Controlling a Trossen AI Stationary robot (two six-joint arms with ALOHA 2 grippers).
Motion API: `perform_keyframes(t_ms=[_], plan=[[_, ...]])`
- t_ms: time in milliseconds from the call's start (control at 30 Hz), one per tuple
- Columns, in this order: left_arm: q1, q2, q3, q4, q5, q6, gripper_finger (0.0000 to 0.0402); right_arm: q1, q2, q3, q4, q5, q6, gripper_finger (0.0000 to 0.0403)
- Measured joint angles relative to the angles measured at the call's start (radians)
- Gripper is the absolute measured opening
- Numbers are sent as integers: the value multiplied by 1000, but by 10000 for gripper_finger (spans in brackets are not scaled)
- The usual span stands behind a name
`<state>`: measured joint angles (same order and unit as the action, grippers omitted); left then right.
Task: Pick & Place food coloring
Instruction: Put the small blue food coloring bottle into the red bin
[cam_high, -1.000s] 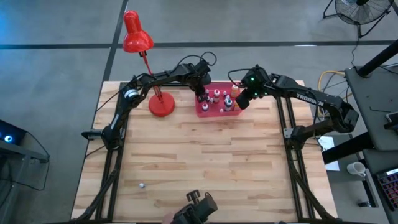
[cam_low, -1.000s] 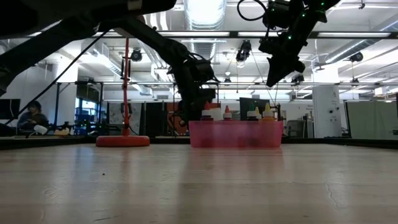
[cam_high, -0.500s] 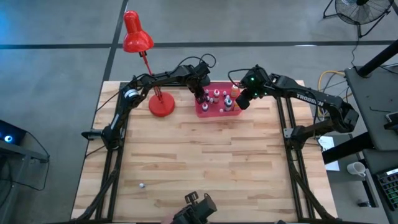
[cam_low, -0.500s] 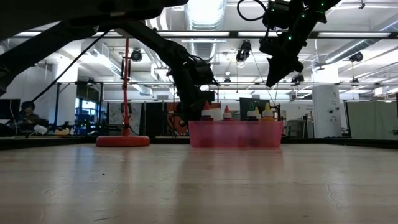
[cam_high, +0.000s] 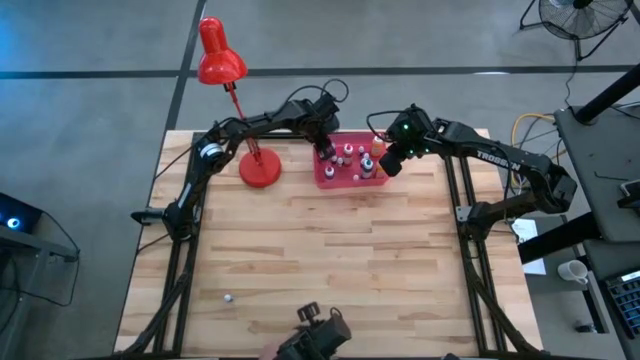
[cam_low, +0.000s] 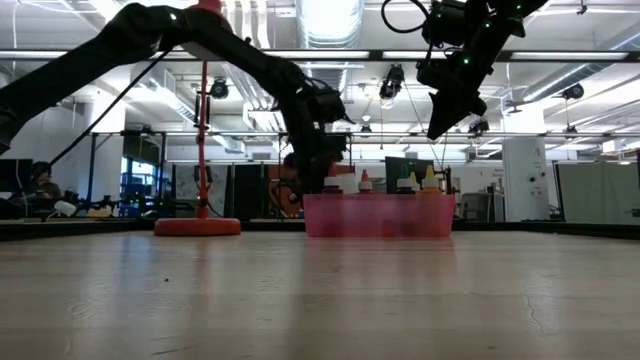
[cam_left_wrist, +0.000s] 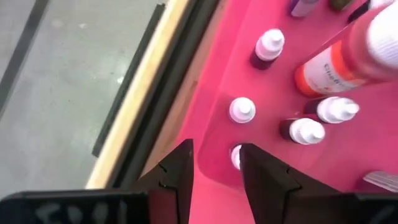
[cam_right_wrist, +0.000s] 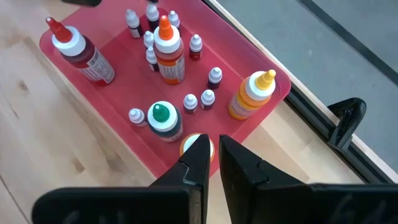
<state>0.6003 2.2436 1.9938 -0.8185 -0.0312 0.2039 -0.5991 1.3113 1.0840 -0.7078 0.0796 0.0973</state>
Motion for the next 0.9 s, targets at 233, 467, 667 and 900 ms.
perform_keyframes(t_ms=[233, 467, 667, 900], plan=[[-8, -3, 249, -350, -7, -24, 104, 0, 1, 0, 13, -2, -37, 28], [-58, -106, 259, -750, -17, -173, 103, 0, 1, -2, 83, -2, -58, 28], [-133, -359, -100, -612, 13, -62, 103, 0, 2, -9, 188, -2, -144, 28], [-222, -614, -507, -514, 21, -205, 103, -10, 14, -9, 302, -2, -186, 28]])
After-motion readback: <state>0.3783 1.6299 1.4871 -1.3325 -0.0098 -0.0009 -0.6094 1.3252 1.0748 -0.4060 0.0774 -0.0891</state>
